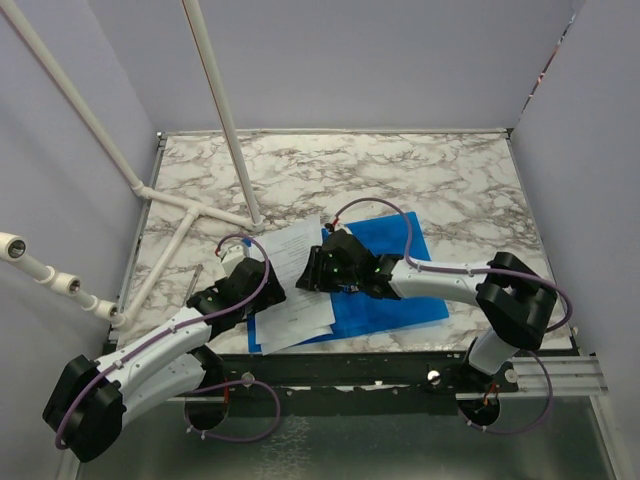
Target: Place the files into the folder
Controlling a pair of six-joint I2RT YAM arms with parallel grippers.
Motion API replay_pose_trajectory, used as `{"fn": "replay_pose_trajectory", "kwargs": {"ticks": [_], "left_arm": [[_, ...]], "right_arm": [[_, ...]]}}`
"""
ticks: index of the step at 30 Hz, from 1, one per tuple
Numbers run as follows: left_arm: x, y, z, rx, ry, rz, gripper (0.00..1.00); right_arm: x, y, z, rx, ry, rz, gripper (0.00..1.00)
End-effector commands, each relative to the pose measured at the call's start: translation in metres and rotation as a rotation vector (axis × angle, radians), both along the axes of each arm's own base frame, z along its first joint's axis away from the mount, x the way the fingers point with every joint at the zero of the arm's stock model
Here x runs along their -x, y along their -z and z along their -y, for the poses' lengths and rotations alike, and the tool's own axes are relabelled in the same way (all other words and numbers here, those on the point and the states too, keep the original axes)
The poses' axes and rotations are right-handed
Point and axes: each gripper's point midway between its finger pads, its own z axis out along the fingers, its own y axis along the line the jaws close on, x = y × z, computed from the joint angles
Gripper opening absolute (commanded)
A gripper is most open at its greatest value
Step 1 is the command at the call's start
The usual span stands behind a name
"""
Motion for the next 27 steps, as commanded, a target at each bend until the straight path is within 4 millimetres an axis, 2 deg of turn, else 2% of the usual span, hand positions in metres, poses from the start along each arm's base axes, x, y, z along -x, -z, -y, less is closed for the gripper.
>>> {"fn": "replay_pose_trajectory", "kwargs": {"ticks": [1,8,12,19,27], "left_arm": [[0.000,0.003,0.003,0.016,0.005,-0.004,0.96],[0.001,0.005,0.002,0.009,0.008,-0.006,0.96],[0.001,0.006,0.002,0.010,0.008,-0.008,0.95],[0.001,0.005,0.003,0.015,0.015,-0.008,0.95],[0.002,0.003,0.007,0.030,0.031,-0.004,0.95]], "right_arm": [[-0.004,-0.008,0.012,0.067,0.022,0.049,0.47],[-0.008,-0.018,0.016,0.085,0.031,0.084,0.43],[-0.009,-0.022,0.015,0.079,0.036,0.097,0.34],[-0.002,-0.019,0.001,0.020,-0.010,0.068,0.23],[0.005,-0.021,-0.017,-0.052,-0.068,0.043,0.23]]}}
